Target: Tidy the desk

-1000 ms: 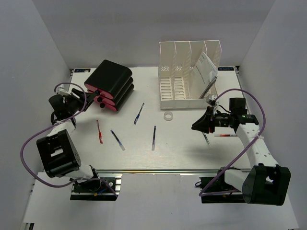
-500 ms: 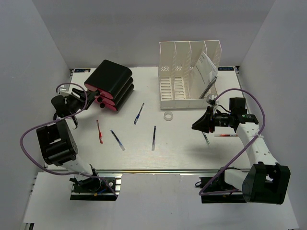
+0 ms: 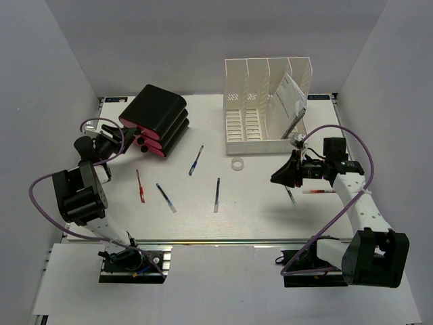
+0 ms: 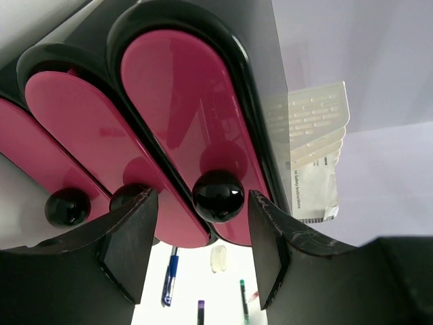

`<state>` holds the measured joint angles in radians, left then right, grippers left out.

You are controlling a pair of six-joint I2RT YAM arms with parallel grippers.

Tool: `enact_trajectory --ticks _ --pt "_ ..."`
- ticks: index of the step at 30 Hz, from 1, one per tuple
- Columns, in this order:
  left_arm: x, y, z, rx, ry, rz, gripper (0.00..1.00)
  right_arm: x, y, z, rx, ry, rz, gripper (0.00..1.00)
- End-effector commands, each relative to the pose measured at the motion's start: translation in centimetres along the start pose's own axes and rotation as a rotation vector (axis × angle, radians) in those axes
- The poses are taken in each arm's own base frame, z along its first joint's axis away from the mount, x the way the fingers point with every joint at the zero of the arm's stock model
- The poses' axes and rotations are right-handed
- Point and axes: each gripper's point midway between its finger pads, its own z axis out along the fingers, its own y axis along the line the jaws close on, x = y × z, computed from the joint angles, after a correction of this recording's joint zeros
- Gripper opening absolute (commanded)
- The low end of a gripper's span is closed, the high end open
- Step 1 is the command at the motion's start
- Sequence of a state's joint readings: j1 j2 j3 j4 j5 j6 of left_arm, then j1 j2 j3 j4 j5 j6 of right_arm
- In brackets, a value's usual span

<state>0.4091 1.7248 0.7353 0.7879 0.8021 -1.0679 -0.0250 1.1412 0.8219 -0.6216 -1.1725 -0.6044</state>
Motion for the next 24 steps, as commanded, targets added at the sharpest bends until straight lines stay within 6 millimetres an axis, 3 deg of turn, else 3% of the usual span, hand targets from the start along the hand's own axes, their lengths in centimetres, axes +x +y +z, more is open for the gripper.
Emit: enact_trajectory --ticks 1,24 --pt "-0.8 -1.76 0.38 0.068 -0.014 0.031 0.65 -0.29 -0.45 0.0 0.006 -0.009 -0.015 0.27" --pt "-0.26 -1.8 1.35 0.075 0.028 0.004 0.58 -0.09 -0.51 0.13 0.001 -0.005 -0.006 0.26"
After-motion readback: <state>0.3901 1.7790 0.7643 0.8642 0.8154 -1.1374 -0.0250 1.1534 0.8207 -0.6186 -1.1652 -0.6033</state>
